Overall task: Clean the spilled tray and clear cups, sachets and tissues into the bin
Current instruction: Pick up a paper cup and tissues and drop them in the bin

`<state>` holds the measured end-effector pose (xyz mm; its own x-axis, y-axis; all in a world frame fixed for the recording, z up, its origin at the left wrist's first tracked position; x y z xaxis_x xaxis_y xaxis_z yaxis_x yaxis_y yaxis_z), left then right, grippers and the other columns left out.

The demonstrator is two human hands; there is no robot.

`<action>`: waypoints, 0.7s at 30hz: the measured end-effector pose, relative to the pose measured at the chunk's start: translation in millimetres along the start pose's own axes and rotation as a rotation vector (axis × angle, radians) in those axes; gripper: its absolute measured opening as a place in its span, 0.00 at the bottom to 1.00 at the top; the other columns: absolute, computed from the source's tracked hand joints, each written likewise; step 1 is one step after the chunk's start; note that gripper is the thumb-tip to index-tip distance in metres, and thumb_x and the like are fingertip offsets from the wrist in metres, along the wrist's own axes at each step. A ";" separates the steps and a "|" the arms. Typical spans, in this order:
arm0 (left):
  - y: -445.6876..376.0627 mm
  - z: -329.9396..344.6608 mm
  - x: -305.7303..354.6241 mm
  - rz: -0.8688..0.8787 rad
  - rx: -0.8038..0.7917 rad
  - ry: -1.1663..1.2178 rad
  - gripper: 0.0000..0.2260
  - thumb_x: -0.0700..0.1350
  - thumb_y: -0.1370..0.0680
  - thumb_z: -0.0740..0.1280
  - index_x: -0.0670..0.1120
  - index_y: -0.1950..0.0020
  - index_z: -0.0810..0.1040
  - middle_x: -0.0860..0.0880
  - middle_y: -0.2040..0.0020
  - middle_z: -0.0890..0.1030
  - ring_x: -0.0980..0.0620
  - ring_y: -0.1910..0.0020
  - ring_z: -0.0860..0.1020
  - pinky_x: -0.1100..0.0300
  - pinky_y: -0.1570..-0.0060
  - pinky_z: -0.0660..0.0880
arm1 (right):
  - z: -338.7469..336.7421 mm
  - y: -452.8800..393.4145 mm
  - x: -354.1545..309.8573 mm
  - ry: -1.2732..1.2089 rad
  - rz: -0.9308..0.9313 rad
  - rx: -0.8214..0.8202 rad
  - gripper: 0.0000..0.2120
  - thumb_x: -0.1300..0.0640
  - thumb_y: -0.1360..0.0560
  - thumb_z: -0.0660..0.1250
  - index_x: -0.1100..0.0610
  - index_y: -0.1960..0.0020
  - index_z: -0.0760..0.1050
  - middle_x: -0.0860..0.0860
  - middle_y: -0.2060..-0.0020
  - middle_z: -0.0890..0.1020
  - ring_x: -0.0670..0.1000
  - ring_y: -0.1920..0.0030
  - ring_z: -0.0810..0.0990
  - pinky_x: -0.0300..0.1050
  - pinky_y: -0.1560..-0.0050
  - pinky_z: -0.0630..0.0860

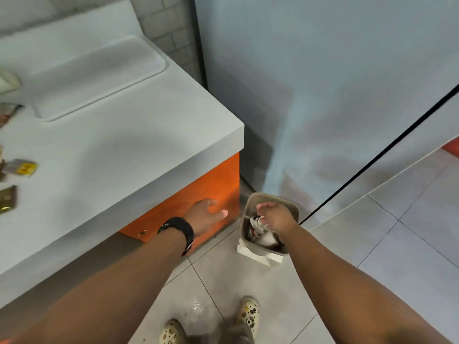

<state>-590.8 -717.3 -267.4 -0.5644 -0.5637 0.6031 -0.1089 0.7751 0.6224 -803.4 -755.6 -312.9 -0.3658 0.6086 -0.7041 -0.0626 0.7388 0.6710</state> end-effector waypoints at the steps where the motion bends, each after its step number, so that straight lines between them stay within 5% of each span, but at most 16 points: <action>1: 8.4 -10.5 -5.1 -0.003 0.014 0.010 0.26 0.58 0.25 0.67 0.52 0.29 0.67 0.50 0.29 0.68 0.49 0.34 0.71 0.56 0.41 0.70 | 10.3 6.1 -12.3 0.028 -0.024 -0.014 0.08 0.59 0.23 0.64 0.49 0.60 0.75 0.51 0.59 0.79 0.52 0.57 0.78 0.42 0.58 0.73; 8: 64.7 -70.1 -13.2 0.087 0.087 0.049 0.23 0.54 0.23 0.66 0.49 0.30 0.69 0.51 0.33 0.74 0.53 0.35 0.73 0.59 0.37 0.68 | 80.0 48.8 -83.8 0.111 -0.158 -0.138 0.05 0.55 0.22 0.63 0.54 0.53 0.76 0.52 0.57 0.81 0.51 0.57 0.79 0.41 0.60 0.72; 14: 126.2 -145.6 -40.9 0.145 0.187 0.109 0.17 0.52 0.22 0.65 0.51 0.34 0.72 0.55 0.43 0.75 0.57 0.47 0.75 0.65 0.58 0.74 | 167.7 111.4 -152.3 0.143 -0.350 -0.240 0.07 0.55 0.21 0.63 0.55 0.56 0.75 0.51 0.64 0.81 0.47 0.67 0.77 0.41 0.65 0.72; 21: 195.3 -222.2 -107.0 0.149 0.339 0.178 0.16 0.52 0.23 0.66 0.51 0.36 0.74 0.51 0.42 0.77 0.54 0.46 0.76 0.62 0.49 0.73 | 275.5 173.9 -196.9 0.198 -0.440 -0.349 0.07 0.57 0.21 0.61 0.56 0.54 0.77 0.53 0.61 0.83 0.50 0.63 0.79 0.43 0.63 0.75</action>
<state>-369.8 -569.1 -99.6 -0.4470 -0.4558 0.7697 -0.3171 0.8853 0.3401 -486.4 -667.2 -121.6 -0.4008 0.1764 -0.8990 -0.5370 0.7498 0.3866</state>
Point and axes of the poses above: each hand's wrist, its own y-axis away from the middle knuckle, its own z-axis out of the palm, x = y × z, the point moved 10 cm from there along -y, towards the middle knuckle
